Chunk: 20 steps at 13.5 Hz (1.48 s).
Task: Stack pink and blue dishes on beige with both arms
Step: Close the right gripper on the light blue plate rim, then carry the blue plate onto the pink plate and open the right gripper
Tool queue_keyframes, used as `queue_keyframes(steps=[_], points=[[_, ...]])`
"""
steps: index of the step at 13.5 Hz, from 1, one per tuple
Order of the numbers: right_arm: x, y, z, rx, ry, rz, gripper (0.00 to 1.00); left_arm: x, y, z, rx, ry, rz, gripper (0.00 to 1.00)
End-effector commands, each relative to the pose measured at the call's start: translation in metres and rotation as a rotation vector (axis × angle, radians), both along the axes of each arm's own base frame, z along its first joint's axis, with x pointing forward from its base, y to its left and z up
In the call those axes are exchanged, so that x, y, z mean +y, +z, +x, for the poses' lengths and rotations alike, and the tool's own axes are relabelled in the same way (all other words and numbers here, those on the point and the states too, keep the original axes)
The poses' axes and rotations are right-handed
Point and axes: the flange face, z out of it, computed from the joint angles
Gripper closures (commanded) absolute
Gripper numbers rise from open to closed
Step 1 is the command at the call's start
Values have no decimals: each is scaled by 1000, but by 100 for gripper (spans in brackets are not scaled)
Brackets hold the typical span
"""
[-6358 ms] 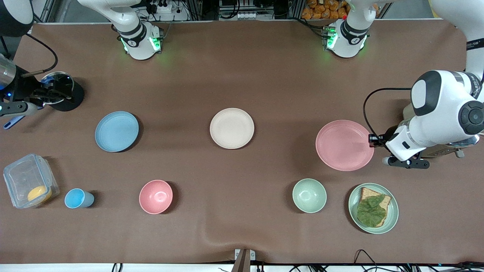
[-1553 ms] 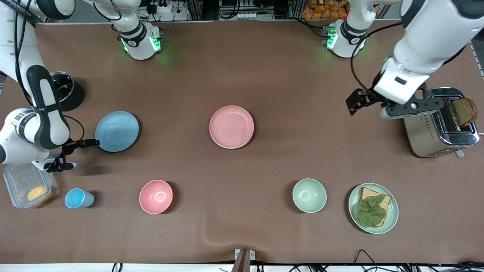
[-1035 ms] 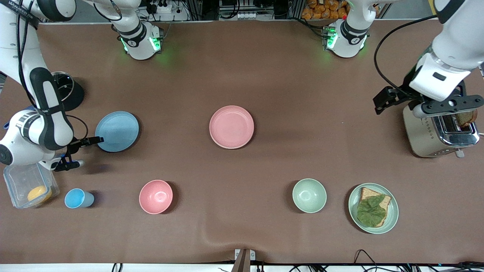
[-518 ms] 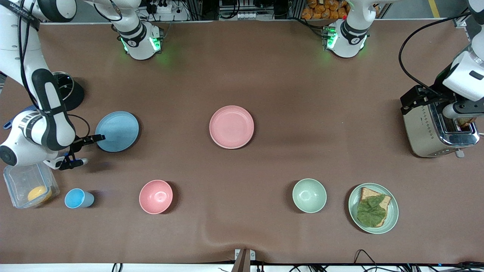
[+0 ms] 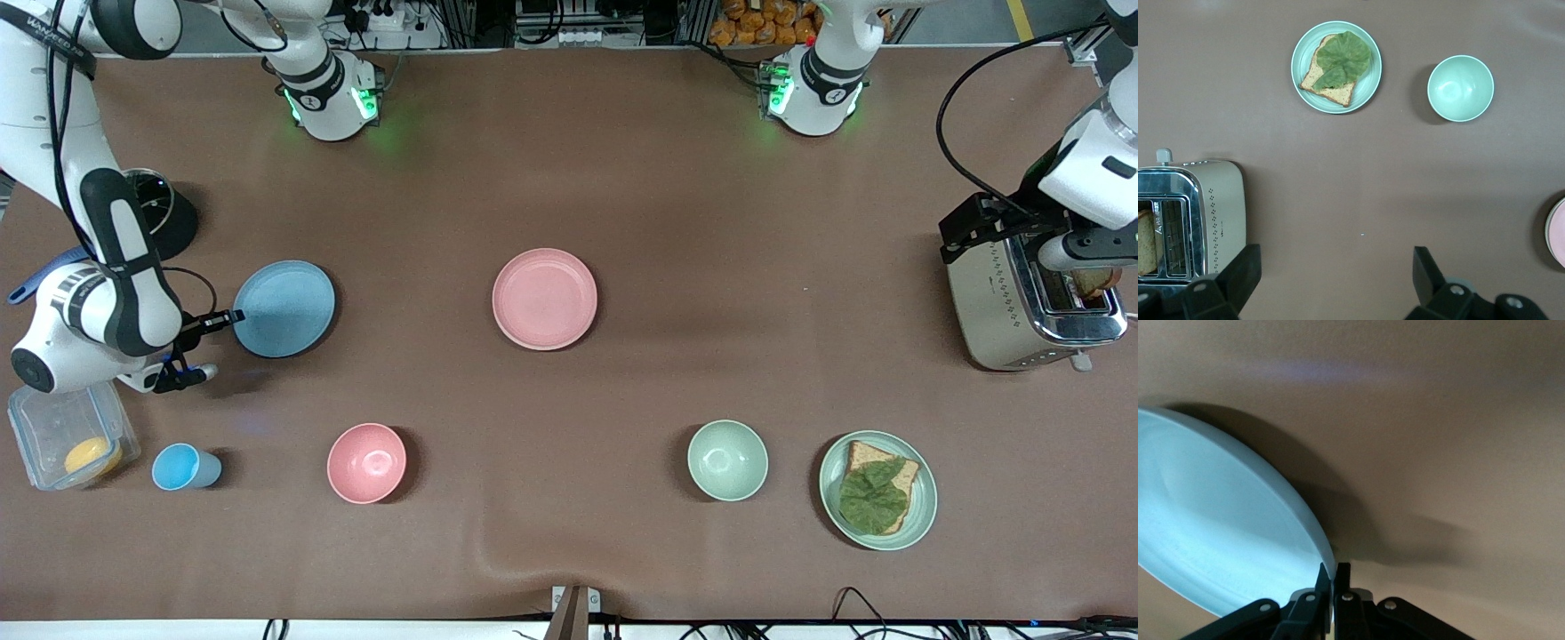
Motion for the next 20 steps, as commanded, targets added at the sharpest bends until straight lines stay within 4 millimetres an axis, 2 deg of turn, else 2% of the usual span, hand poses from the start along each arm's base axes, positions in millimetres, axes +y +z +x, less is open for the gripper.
queue_keyframes(steps=[1, 4, 6, 8, 11, 12, 13, 16, 17, 18, 20], points=[[1, 21, 7, 47, -1, 44, 100, -2, 5, -3, 3, -15, 8, 0], [26, 49, 17, 124, 43, 88, 100, -2, 6, -3, 1, -16, 10, 0], [57, 62, 21, 154, 49, 175, 100, -4, 3, -3, 6, -13, 8, 0], [107, 68, 21, 194, 31, 304, 100, -5, 2, -3, 8, -12, 11, 0], [195, 80, 26, 185, 107, 350, 100, -7, -9, 3, 27, -20, 12, 0], [214, 88, 26, 175, 67, 379, 100, -7, -10, 4, 27, -12, 16, 0], [231, 92, 26, 165, 30, 394, 100, -8, -10, 3, 27, -13, 16, 0], [313, 100, 20, 47, 74, 329, 100, -9, -15, 6, 35, -12, 14, 0], [342, 100, 15, 22, 77, 300, 100, -11, -14, 5, 33, -17, 19, 0], [373, 94, 7, 17, 90, 269, 100, -11, -14, 5, 31, -17, 19, 0], [421, 79, -9, -53, 90, 211, 100, -12, -15, 6, 33, -18, 20, 0]])
